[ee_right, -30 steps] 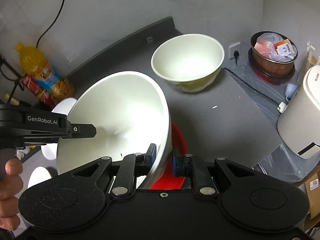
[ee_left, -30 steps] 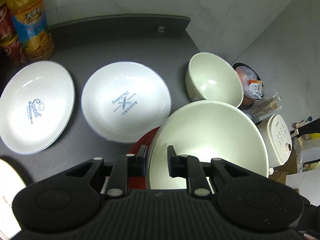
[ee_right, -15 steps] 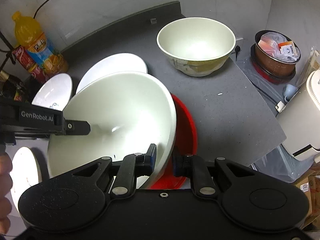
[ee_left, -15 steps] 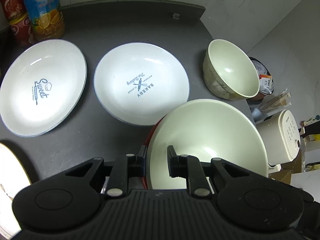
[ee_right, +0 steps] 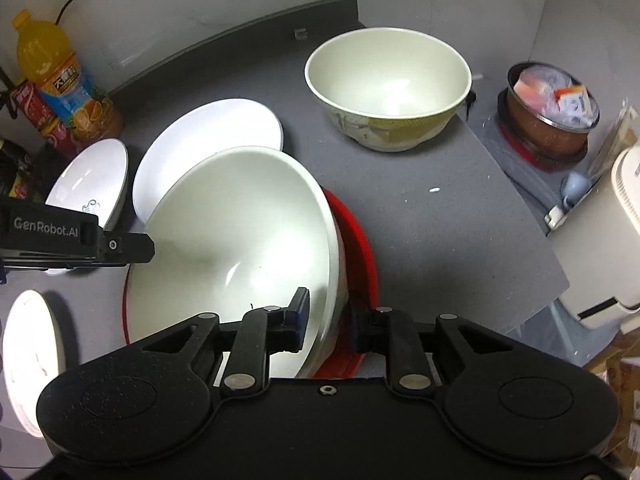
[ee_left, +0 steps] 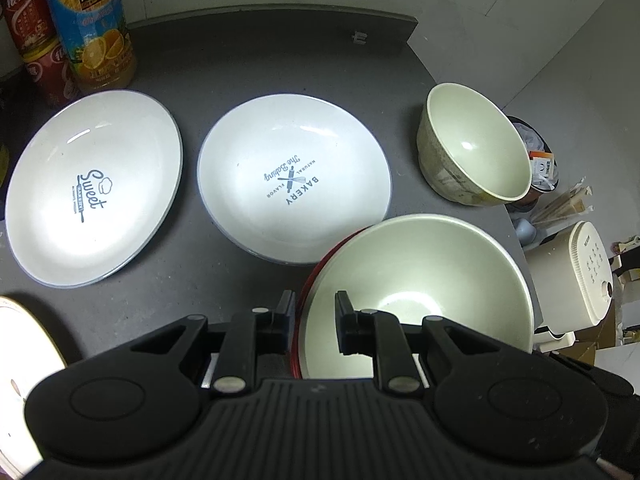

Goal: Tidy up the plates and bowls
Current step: 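Lower the cream bowl into the red-and-black bowl and open both grippers, then move both grippers to the other cream bowl and grasp its rim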

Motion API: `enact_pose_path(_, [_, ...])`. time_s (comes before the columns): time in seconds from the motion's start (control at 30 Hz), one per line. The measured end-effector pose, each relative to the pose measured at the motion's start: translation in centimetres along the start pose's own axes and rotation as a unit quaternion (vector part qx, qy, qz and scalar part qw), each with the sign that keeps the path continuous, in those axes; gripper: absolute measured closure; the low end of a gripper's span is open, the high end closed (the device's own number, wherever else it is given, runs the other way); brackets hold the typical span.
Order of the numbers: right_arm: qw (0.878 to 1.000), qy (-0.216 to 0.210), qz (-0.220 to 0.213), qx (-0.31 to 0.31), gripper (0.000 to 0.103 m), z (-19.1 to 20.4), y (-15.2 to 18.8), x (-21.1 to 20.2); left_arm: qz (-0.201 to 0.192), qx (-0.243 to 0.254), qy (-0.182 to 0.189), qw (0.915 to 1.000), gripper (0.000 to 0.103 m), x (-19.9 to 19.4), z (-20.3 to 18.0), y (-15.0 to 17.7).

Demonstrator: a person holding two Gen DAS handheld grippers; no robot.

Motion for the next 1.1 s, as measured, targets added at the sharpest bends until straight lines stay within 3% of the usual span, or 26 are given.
enact_pose_path(0.1, [1.000,-0.010,-0.005,0.003,0.076,0.0,-0.3,-0.5,-0.004,0.003,-0.005,1.0000,0.079,-0.6,0.1,-0.5])
enact_pose_path(0.2, [0.999,-0.028,-0.021,0.001,0.061,0.4,-0.9,-1.6,-0.011,-0.001,-0.008,0.9999,0.068,-1.3,0.5,-1.2])
enact_pose_path(0.27, [0.999,-0.025,-0.032,-0.006,0.044,0.6,-1.5,-2.3,-0.019,-0.009,-0.014,0.9997,0.059,-1.9,0.9,-1.7])
enact_pose_path(0.33, [0.999,-0.025,-0.044,-0.015,0.040,0.6,-2.2,-2.9,-0.028,-0.016,-0.017,0.9994,0.051,-2.5,1.2,-2.4])
enact_pose_path(0.43, [0.998,-0.039,-0.051,-0.003,0.039,0.1,-2.9,-3.3,-0.040,-0.017,-0.019,0.9989,0.046,-3.2,1.2,-3.3])
enact_pose_path(0.73, [0.996,-0.025,-0.079,0.037,0.035,-4.2,-5.1,-3.6,-0.054,-0.020,-0.018,0.9982,0.042,-3.1,-0.7,-5.5])
enact_pose_path(1.1, [0.991,-0.031,-0.101,0.081,0.032,-9.7,-8.1,-2.1,-0.048,-0.015,0.003,0.9987,0.042,-0.4,-6.2,-7.7])
Point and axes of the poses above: each gripper's, at about its wrist camera, not at the fingertips, and x roughly the way its jaws point, z to its left, y to its underside, the point moved 9 cm from there along x, roughly the way its jaws point, and after that the axes turned 8 degrees about -y, right-handed, at the moved point
